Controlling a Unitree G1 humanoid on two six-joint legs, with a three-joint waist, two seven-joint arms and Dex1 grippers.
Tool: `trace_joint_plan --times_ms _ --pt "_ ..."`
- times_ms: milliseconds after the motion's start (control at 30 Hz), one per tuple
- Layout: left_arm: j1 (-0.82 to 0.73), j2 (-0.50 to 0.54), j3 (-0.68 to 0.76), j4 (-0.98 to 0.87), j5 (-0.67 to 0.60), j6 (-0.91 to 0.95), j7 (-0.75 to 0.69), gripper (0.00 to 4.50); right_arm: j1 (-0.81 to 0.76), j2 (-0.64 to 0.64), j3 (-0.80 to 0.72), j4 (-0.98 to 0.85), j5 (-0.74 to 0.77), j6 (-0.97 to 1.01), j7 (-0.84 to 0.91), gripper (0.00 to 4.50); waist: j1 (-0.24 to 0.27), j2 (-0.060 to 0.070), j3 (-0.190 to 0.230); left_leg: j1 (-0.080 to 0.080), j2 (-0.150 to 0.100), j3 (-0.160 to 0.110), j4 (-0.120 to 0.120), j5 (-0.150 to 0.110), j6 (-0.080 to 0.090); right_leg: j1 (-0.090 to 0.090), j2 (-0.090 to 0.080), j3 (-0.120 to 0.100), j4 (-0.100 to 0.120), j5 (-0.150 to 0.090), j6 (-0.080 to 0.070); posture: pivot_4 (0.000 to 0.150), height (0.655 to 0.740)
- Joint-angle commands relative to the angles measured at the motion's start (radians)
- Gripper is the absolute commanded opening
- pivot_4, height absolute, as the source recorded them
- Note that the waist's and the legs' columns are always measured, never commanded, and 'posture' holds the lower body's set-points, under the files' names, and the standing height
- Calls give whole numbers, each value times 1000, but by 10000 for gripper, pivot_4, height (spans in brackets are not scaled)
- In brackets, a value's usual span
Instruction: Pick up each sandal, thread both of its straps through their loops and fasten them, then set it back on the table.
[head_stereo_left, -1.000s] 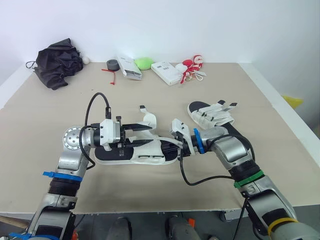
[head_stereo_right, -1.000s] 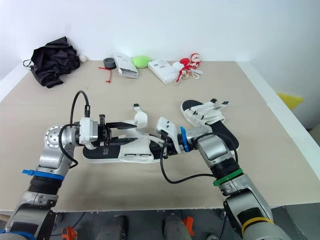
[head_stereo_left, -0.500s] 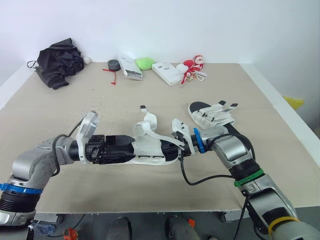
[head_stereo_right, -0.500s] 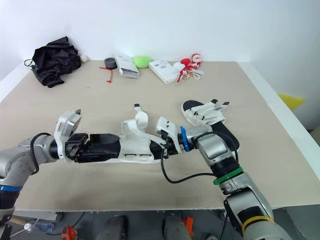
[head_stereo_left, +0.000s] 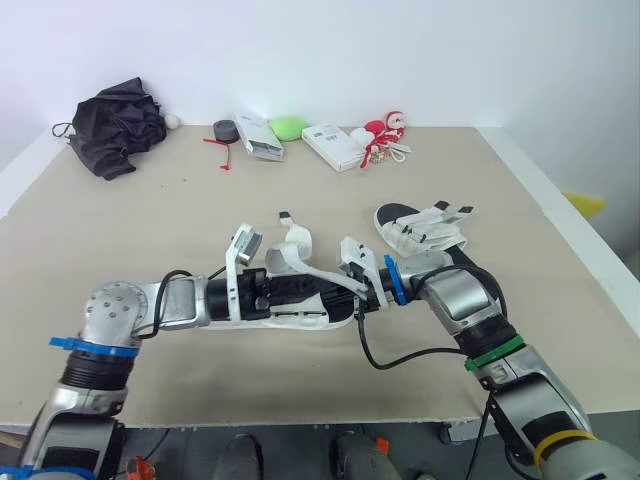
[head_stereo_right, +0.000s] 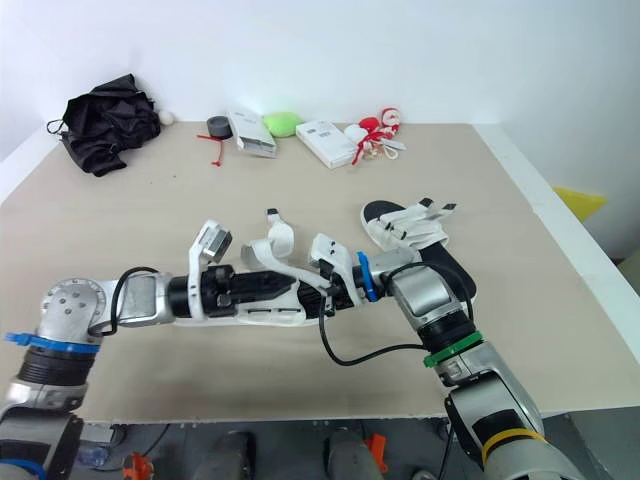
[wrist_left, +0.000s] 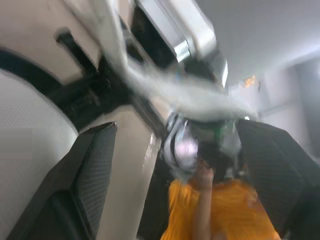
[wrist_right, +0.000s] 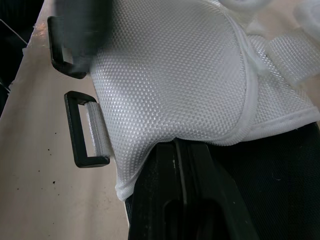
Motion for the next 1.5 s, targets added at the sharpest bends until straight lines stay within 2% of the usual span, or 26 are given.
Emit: trace_joint_plan --times_ms 33,267,533,767,867,933,1067,1300,1500 --pt "-31 -60 40 -18 -98 -22 110 39166 42 -3 56 57 -61 27 -15 0 -1 0 0 0 0 0 0 0 0 0 0 0 0 0 0 1500 7380" --pt "-37 -151 119 -3 -98 23 200 39166 42 -3 51 55 -60 29 -21 0 0 0 0 1 -1 -1 0 1 -2 1 1 1 0 0 0 1500 7380" --pt "-13 -204 180 0 -98 50 283 39166 29 2 50 68 -62 20 -22 0 -1 0 0 1 -2 -1 0 2 -3 1 1 2 0 0 0 1500 7380" --pt "16 -209 165 -25 -98 67 327 39166 22 7 52 77 -65 15 -21 0 -2 0 0 1 -2 -2 0 2 -4 1 1 2 0 0 -2 1500 7380" --pt "22 -192 170 -35 -98 85 307 33097 24 7 53 76 -66 13 -20 0 -2 0 0 1 -3 -2 0 2 -4 0 1 2 0 0 -3 1500 7380" --pt "28 -176 173 -46 -98 97 285 26043 24 7 53 76 -66 12 -19 0 -2 0 0 1 -3 -2 0 2 -4 0 1 3 0 0 -4 1500 7380" --pt "44 -166 172 -58 -98 92 277 26043 23 8 52 81 -66 9 -18 0 -2 0 0 2 -3 -2 0 2 -4 0 1 3 0 -1 -4 1500 7380" --pt "48 -142 194 -55 -98 89 250 1115 18 14 52 88 -68 7 -17 0 -4 0 0 2 -4 -2 -1 2 -4 -1 2 4 0 -1 -5 1500 7380" --pt "12 -141 220 -16 -98 77 255 545 13 17 53 102 -71 -1 -14 0 -4 -1 0 2 -4 -2 -1 2 -5 -2 2 4 0 -1 -5 1500 7380"
